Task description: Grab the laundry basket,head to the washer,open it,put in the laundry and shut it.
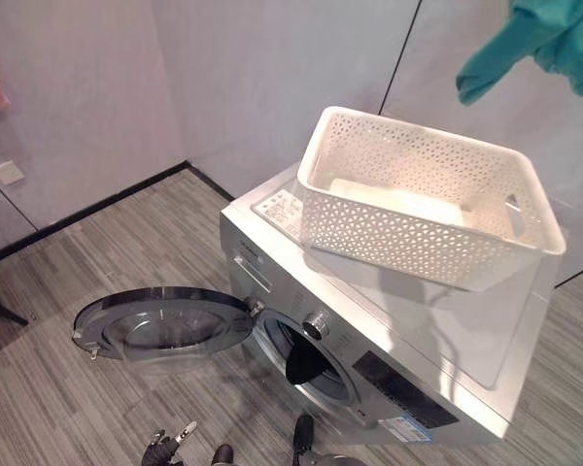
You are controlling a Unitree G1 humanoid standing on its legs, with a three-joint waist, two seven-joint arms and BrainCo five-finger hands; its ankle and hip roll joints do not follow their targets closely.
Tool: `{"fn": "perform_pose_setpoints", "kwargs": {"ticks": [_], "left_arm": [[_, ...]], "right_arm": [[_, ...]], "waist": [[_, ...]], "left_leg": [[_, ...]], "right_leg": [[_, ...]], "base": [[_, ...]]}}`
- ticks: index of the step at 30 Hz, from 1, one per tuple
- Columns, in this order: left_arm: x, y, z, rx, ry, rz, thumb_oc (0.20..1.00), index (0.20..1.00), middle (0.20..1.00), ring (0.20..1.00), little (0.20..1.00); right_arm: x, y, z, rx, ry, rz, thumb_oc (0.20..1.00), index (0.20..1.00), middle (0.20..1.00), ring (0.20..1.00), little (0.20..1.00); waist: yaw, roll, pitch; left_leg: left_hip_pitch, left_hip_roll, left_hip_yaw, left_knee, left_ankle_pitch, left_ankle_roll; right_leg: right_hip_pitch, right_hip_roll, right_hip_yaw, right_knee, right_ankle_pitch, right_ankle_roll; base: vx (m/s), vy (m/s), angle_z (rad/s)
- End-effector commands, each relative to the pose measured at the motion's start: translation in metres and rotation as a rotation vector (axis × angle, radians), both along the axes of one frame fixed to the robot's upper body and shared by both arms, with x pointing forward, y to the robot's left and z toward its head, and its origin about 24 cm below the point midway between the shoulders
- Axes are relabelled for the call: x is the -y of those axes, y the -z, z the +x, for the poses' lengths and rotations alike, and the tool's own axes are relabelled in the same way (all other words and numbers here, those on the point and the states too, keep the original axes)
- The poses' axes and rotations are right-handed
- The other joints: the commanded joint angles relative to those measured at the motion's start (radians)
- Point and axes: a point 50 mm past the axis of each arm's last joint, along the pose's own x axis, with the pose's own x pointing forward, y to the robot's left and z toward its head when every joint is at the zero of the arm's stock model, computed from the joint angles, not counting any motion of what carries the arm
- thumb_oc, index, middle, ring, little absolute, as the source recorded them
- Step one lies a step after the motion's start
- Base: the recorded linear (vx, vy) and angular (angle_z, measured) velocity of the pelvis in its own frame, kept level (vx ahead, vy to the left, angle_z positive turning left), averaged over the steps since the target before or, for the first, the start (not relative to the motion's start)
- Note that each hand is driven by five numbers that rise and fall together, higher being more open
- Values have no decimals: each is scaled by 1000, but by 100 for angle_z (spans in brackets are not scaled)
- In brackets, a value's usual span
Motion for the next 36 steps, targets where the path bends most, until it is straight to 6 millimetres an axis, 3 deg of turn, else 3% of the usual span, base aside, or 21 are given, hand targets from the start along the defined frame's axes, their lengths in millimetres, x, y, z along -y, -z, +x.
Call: {"fn": "perform_pose_setpoints", "kwargs": {"ticks": [1,5,7,8,12,14,15,16,17,19,20,22,23,25,30,34,36], "left_arm": [[-23,-5,-4,-49,35,89,1000,1000,1000,1000,1000],[-20,-4,-3,-48,40,87,1000,1000,1000,1000,1000],[-16,-2,-5,-55,36,78,1000,1000,1000,1000,1000],[-16,-3,-5,-55,36,80,1000,1000,1000,1000,1000],[-12,-1,-8,-56,0,57,1000,1000,1000,1000,1000],[-9,2,-13,-64,-31,38,1000,1000,1000,1000,1000],[-11,1,-13,-65,-27,45,1000,1000,1000,1000,1000],[-8,3,-17,-73,-39,30,1000,1000,1000,1000,1000],[-10,2,-17,-74,-34,36,1000,1000,1000,1000,1000],[-7,3,-18,-76,-46,22,1000,1000,1000,1000,1000],[-8,3,-18,-76,-43,25,1000,1000,1000,1000,1000],[-6,3,-17,-65,-61,15,1000,1000,1000,1000,1000],[-7,3,-18,-66,-59,18,1000,1000,1000,1000,1000],[-5,3,-16,-58,-49,12,1000,1000,1000,1000,1000],[-3,1,-7,-34,-3,4,1000,1000,1000,1000,1000],[-11,-3,-1,-18,31,38,1000,1000,1000,1000,1000],[-18,-8,9,11,37,68,1000,1000,1000,1000,1000]], "right_arm": [[5,-46,-30,255,42,66,200,200,200,200,200],[19,-52,-47,320,109,76,200,200,200,200,200],[44,-50,-70,335,264,15,200,200,200,200,200],[45,-49,-70,334,265,16,200,200,200,200,200],[73,-23,-87,266,392,-59,200,200,200,200,200],[88,12,-91,186,446,-87,200,200,200,200,200],[90,16,-93,183,451,-81,200,200,200,200,200],[98,44,-95,129,488,-97,200,200,200,200,200],[100,47,-98,126,494,-92,200,200,200,200,200],[106,94,-103,35,530,-100,200,200,200,200,200],[107,95,-105,33,534,-98,200,200,200,200,200],[106,194,-122,-156,540,-14,200,200,200,200,200],[106,196,-123,-158,542,-13,200,200,200,200,200],[95,247,-130,-295,506,49,200,200,200,200,200],[29,348,-135,-531,214,316,200,200,200,200,200],[-18,386,-131,-657,7,432,200,200,200,200,200],[-37,403,-128,-727,-64,468,200,200,200,200,200]], "waist": [[4,-62,-33],[-10,-61,-41],[-32,-51,-46],[-30,-53,-46],[-64,-36,-45],[-90,-21,-43],[-85,-28,-44],[-102,-19,-41],[-96,-25,-41],[-108,-19,-37],[-104,-21,-36],[-126,-3,-22],[-122,-5,-23],[-129,5,-14],[-142,9,25],[-140,-1,69],[-124,3,96]], "left_leg": [[14,-6,12,2,-37,29],[14,-14,23,2,-34,35],[24,-17,39,2,-43,41],[25,-17,41,2,-43,41],[39,-21,69,2,-53,49],[47,-23,94,2,-61,56],[48,-23,96,2,-62,56],[56,-27,116,2,-67,62],[56,-27,118,2,-68,62],[65,-31,138,2,-74,71],[65,-32,139,2,-74,71],[80,-47,168,2,-86,90],[80,-47,169,2,-86,90],[83,-60,179,5,-92,101],[82,-97,195,22,-111,129],[51,-124,240,60,-119,144],[14,-116,261,85,-110,149]], "right_leg": [[116,-63,54,26,-172,98],[109,-69,68,25,-157,103],[107,-73,86,24,-150,109],[107,-72,87,24,-150,109],[104,-75,119,25,-141,116],[92,-75,143,29,-133,122],[92,-75,144,30,-133,122],[85,-75,164,33,-128,127],[85,-75,165,33,-128,127],[80,-76,183,38,-125,133],[80,-76,184,38,-125,133],[63,-84,218,55,-119,145],[63,-84,220,56,-119,145],[53,-91,234,65,-114,152],[17,-115,265,97,-95,182],[-42,-136,277,100,-18,222],[-67,-139,226,148,-37,208]], "base": [[-29,28,-7],[-15,32,-4],[3,45,-10],[2,34,-16],[-5,57,-26],[-20,53,-34],[-17,80,-42],[-5,52,-38],[-4,80,-42],[3,52,-45],[-17,87,-30],[-56,132,-31],[-49,102,-37],[-29,92,-47],[-100,113,-35],[-177,69,-31],[-262,0,-47]]}}
